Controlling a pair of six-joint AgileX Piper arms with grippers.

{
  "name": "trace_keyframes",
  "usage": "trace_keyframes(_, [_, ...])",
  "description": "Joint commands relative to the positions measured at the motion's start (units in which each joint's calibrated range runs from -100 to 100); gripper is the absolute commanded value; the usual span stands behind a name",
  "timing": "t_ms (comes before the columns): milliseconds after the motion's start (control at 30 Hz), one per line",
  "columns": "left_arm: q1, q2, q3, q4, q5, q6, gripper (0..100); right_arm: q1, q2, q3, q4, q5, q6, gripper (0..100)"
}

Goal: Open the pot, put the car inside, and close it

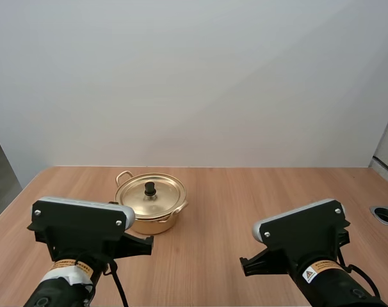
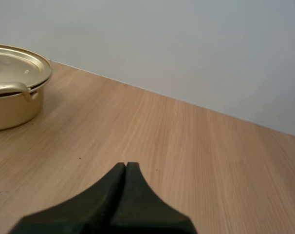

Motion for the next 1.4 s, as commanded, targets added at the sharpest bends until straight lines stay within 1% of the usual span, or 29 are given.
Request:
trace_keyframes(0, [0.03, 0.0, 0.0, 0.03, -1.96, -0.04, 0, 0.03, 0.0, 0.0, -13.17, -0.1, 20.19, 0])
trace_keyframes(433, [0.03, 0.0, 0.0, 0.03, -2.38, -0.04, 0, 0.03, 0.0, 0.0, -13.37, -0.1, 20.19, 0])
trace_keyframes(467, [0.03, 0.0, 0.0, 0.03, -1.0, -0.04, 0, 0.03, 0.0, 0.0, -13.36, -0.27, 20.19, 0])
trace_keyframes(567, [0.03, 0.0, 0.0, 0.71, 8.83, 0.67, 0, 0.03, 0.0, 0.0, -13.36, -0.27, 20.19, 0])
trace_keyframes(1367, [0.03, 0.0, 0.0, 0.71, 9.03, 1.12, 0, 0.03, 0.0, 0.0, -13.36, -0.46, 20.19, 0])
